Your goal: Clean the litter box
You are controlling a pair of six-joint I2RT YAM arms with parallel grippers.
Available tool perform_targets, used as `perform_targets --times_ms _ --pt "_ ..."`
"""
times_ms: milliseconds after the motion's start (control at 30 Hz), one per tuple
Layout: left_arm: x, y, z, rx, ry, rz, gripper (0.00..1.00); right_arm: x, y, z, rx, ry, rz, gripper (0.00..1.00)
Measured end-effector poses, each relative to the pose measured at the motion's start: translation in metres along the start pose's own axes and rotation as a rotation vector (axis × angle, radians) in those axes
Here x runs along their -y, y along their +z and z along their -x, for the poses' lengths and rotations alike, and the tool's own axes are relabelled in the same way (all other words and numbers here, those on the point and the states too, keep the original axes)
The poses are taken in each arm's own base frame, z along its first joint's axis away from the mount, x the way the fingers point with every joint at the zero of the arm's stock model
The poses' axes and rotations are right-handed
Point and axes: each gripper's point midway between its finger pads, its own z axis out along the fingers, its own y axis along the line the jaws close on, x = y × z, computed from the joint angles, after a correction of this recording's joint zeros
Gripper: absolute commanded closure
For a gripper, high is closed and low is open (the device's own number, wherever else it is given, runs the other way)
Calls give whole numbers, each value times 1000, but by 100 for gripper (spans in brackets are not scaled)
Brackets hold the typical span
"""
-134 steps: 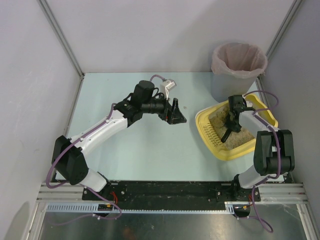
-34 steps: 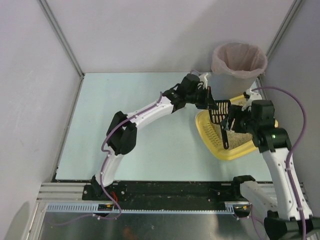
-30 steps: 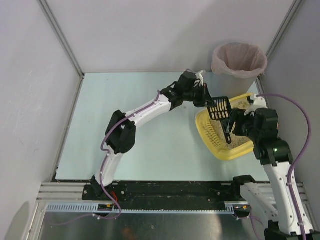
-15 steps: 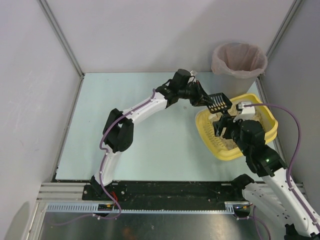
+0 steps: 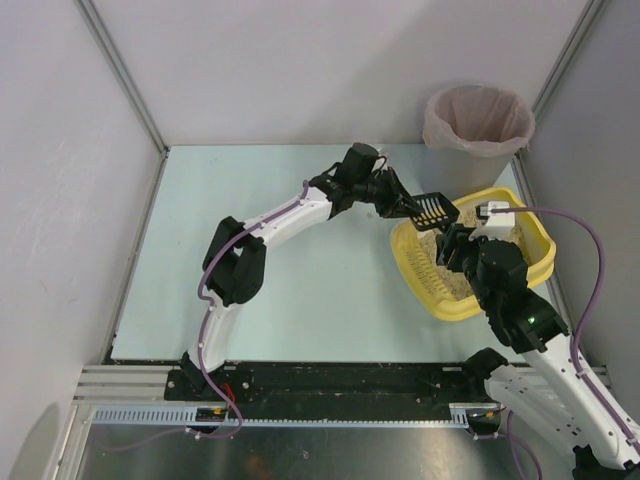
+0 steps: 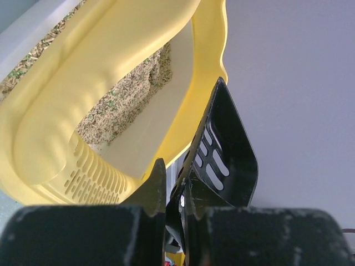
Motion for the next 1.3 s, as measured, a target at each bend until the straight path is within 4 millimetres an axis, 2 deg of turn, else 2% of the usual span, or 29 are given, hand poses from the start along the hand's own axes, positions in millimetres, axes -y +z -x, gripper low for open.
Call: perform_targets --times_ms 67,133,167,200,233,300,433,500,533,600,633,733,867,1033,1167,1300 --pt "3 -2 0 4 4 -4 100 -3 1 -2 -9 -8 13 50" --pt "4 -4 3 11 4 -6 100 -6 4 -5 -24 -14 24 62" --pt "4 -6 5 15 4 -7 100 -6 5 -6 -28 -19 28 70" --pt "4 -7 6 18 3 -7 100 -7 6 -7 -34 -24 30 87" --pt "4 -8 8 22 5 -7 100 -7 6 -8 -35 -31 31 92" --pt "2 -11 9 24 10 -6 100 -11 6 -7 -33 -26 52 100" --pt "5 -14 8 24 21 -11 98 -13 4 -6 -25 -27 65 100" --pt "7 -15 7 24 32 -16 84 -13 2 -4 -18 -25 70 100" --pt "8 -16 6 24 35 -18 66 -13 1 -4 -16 -25 72 100" --pt "9 -16 6 22 51 -22 44 -13 -1 -3 -13 -23 73 100" --pt "9 -16 4 15 61 -24 28 -11 -1 -2 -9 -22 68 100" --pt "8 -16 -2 -11 95 -30 1 -4 -2 -5 -15 -27 35 100" --pt "7 -16 -5 -27 157 -38 0 11 -7 -11 -63 -42 -41 100" --pt "7 -21 -3 -16 272 -42 0 32 -18 3 -91 -14 -139 100" --pt "17 -37 2 27 389 -54 2 50 -27 7 -124 21 -213 100" --pt "27 -63 -5 59 528 -66 3 60 -29 8 -177 47 -263 100"
